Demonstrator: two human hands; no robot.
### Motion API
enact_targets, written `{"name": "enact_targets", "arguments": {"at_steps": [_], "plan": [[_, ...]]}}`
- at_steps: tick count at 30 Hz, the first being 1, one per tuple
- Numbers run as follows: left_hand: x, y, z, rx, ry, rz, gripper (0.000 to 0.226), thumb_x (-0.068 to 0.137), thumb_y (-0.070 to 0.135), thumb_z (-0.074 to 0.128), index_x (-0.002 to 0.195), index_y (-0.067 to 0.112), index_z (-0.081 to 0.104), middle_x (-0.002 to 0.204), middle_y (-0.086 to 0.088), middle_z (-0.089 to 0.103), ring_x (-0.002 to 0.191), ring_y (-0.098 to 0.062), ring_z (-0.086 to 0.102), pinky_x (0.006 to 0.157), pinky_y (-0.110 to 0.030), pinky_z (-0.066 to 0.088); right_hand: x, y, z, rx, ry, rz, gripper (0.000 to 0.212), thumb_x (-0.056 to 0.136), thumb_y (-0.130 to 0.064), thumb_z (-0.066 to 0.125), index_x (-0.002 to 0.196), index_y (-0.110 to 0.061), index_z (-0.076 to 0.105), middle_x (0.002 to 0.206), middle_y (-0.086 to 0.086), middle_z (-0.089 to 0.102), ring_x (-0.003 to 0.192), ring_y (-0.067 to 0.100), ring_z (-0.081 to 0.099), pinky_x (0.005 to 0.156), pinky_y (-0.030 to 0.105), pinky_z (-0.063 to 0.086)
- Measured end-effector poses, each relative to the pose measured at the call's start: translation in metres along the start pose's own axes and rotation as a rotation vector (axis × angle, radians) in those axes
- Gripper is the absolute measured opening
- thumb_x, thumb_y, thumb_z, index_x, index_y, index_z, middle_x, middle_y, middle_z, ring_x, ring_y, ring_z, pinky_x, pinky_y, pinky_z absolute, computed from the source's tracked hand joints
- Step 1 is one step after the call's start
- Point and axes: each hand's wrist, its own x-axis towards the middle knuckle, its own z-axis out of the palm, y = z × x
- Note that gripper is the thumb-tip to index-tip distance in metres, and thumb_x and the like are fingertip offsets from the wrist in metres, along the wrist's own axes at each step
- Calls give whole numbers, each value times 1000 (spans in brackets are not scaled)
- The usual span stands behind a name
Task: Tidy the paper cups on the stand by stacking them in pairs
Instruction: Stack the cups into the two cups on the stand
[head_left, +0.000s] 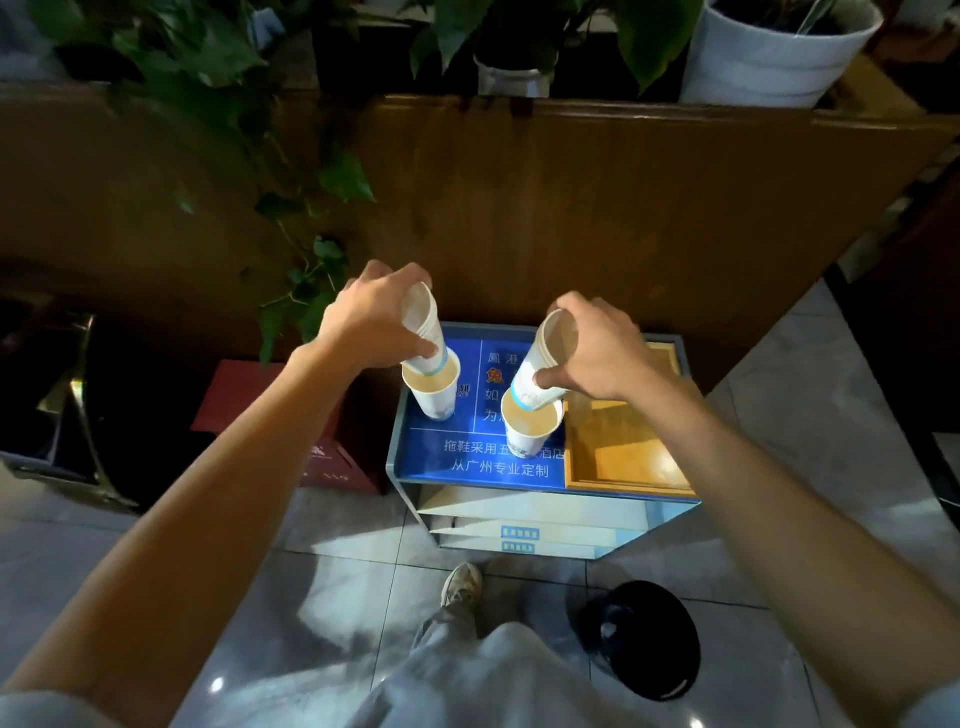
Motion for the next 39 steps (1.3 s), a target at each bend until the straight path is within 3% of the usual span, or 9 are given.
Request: {"name": "enact_targets", "arguments": {"at_steps": [5, 11, 15, 20, 25, 28, 34, 39], "plan": [[14, -9, 15, 34, -52, 37, 73, 50, 42, 86, 111, 45, 45, 115, -2, 48, 98, -31, 56, 70, -38, 50, 9, -3, 13, 7, -61, 12, 84, 49, -47, 88, 116, -36, 41, 113, -4, 52, 98, 18, 49, 61, 29, 42], [25, -16, 35, 67, -180, 55, 73, 52, 43, 85, 112, 43, 44, 114, -4, 48, 101, -32, 56, 80, -47, 55, 14, -5, 30, 8, -96, 74, 83, 49, -46, 90, 117, -37, 42, 118, -2, 56, 104, 21, 52, 65, 33, 42], [30, -21, 48, 83, -229, 65, 73, 51, 44, 85, 111, 41, 44, 114, -3, 49, 97, -29, 57, 77, -42, 56, 17, -2, 41, -2, -139, 113, 85, 50, -44, 89, 121, -36, 41, 124, 0, 56, 105, 24, 54, 65, 31, 45], [26, -26, 67, 93, -308, 55, 74, 52, 41, 86, 113, 41, 45, 117, -4, 48, 106, -35, 55, 83, -48, 55, 15, 2, 57, -37, -205, 102, 85, 50, -46, 88, 119, -34, 42, 121, 1, 58, 98, 22, 52, 66, 32, 46], [16, -31, 85, 93, -346, 68, 74, 53, 42, 85, 116, 40, 46, 112, -6, 51, 103, -35, 60, 75, -40, 52, 14, 8, 72, -54, -227, 90, 84, 54, -40, 88, 124, -31, 42, 119, 3, 59, 91, 20, 49, 64, 29, 45], [8, -34, 94, 88, -348, 64, 80, 53, 45, 84, 122, 42, 43, 117, -7, 50, 108, -37, 57, 81, -45, 54, 14, 9, 77, -49, -252, 108, 85, 57, -36, 88, 128, -31, 41, 122, 4, 58, 95, 21, 50, 67, 30, 47], [-3, -33, 101, 88, -339, 71, 83, 51, 44, 84, 123, 44, 42, 123, -2, 49, 114, -32, 52, 79, -45, 56, 12, 9, 83, -75, -279, 106, 91, 57, -41, 88, 132, -28, 39, 130, 5, 56, 111, 28, 53, 71, 31, 45], [-15, -28, 113, 134, -350, 70, 86, 52, 46, 85, 125, 46, 40, 127, 1, 46, 116, -29, 50, 78, -43, 53, 4, 3, 92, -149, -278, 53, 96, 51, -47, 89, 131, -26, 40, 134, 5, 54, 117, 31, 54, 87, 42, 50]]}}
